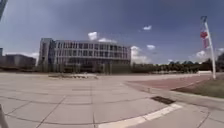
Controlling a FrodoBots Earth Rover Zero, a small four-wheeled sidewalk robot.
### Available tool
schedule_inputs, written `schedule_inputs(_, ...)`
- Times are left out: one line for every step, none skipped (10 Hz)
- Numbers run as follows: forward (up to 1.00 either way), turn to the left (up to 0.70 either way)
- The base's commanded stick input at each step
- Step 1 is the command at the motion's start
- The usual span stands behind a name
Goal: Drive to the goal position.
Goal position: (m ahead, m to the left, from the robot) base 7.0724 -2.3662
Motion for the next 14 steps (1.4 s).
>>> schedule_inputs(0.7, 0.11)
schedule_inputs(0.7, 0.11)
schedule_inputs(0.7, 0.11)
schedule_inputs(0.7, 0.11)
schedule_inputs(0.7, 0.11)
schedule_inputs(0.7, 0.11)
schedule_inputs(0.7, 0.11)
schedule_inputs(0.7, 0.11)
schedule_inputs(0.7, 0.11)
schedule_inputs(0.7, 0.11)
schedule_inputs(0.7, 0.11)
schedule_inputs(0.7, 0.11)
schedule_inputs(0.7, 0.11)
schedule_inputs(0.7, 0.11)
